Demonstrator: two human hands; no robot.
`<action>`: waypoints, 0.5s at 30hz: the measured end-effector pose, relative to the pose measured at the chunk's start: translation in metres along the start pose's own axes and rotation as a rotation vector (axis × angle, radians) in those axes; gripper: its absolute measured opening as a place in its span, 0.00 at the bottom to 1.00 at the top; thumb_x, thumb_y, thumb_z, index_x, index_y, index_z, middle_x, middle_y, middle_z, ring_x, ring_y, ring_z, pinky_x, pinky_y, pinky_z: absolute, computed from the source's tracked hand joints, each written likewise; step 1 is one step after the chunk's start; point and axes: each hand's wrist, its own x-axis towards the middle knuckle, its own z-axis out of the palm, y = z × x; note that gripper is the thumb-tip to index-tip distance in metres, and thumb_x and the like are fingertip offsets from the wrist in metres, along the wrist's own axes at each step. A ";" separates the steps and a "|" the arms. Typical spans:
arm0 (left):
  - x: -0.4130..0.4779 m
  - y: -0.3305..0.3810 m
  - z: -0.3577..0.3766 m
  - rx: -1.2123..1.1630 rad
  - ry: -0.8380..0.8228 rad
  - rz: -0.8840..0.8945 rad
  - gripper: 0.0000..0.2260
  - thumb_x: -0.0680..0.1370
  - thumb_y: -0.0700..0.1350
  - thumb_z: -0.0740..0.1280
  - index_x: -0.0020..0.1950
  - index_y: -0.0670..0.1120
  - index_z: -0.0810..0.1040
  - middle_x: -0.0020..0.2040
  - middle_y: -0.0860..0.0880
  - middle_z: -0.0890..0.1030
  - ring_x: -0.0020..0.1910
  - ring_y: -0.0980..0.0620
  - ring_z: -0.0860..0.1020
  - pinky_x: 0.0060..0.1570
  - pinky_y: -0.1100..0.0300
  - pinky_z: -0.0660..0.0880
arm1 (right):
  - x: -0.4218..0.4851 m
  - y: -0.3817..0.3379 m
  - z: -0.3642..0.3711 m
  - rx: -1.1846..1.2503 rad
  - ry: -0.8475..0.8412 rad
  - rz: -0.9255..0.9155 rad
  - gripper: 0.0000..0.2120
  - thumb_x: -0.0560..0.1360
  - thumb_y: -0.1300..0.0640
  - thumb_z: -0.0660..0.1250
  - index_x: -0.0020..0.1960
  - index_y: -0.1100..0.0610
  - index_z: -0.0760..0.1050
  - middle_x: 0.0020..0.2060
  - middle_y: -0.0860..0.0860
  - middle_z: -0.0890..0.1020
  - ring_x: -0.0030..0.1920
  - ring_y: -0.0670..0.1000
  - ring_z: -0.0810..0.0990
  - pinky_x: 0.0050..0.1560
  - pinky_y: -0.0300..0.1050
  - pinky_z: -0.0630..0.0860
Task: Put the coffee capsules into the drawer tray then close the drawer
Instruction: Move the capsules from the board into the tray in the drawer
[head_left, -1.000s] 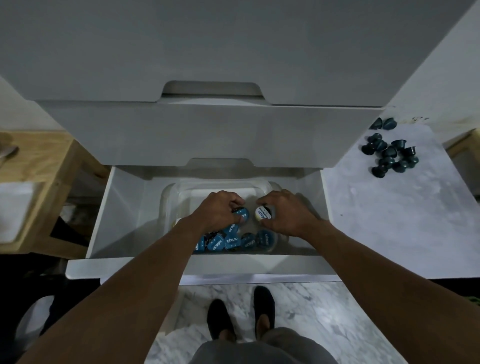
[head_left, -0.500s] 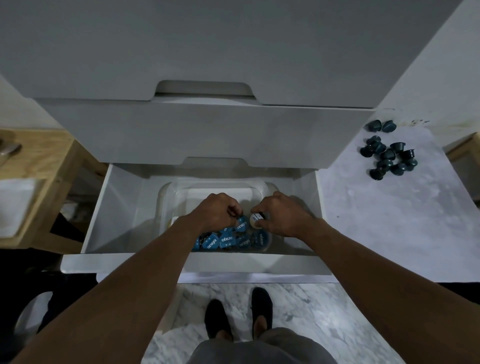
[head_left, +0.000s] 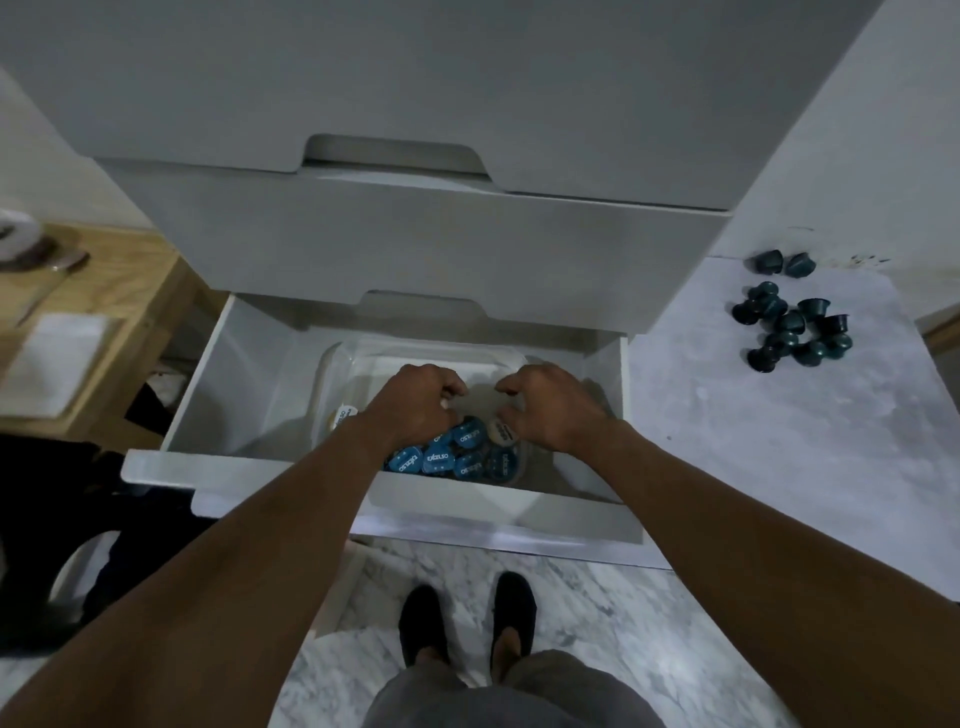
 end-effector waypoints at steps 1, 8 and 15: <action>-0.003 0.001 -0.001 0.018 0.048 -0.016 0.16 0.71 0.40 0.72 0.58 0.46 0.79 0.56 0.46 0.81 0.52 0.51 0.79 0.56 0.59 0.75 | 0.001 0.001 -0.001 -0.003 0.025 -0.007 0.19 0.76 0.51 0.64 0.65 0.54 0.74 0.61 0.56 0.78 0.60 0.56 0.75 0.60 0.50 0.74; -0.033 0.023 -0.011 0.249 0.316 -0.038 0.17 0.76 0.46 0.66 0.64 0.46 0.75 0.60 0.43 0.77 0.59 0.45 0.75 0.59 0.53 0.72 | -0.014 -0.005 -0.014 -0.002 0.186 -0.003 0.17 0.77 0.53 0.62 0.63 0.58 0.75 0.59 0.57 0.80 0.56 0.58 0.78 0.57 0.49 0.75; -0.083 0.051 -0.025 0.462 0.505 0.185 0.16 0.76 0.46 0.63 0.62 0.43 0.74 0.59 0.43 0.77 0.56 0.43 0.75 0.54 0.52 0.72 | -0.068 -0.027 -0.031 -0.033 0.394 0.045 0.16 0.76 0.54 0.63 0.60 0.61 0.76 0.57 0.60 0.80 0.57 0.60 0.77 0.56 0.48 0.73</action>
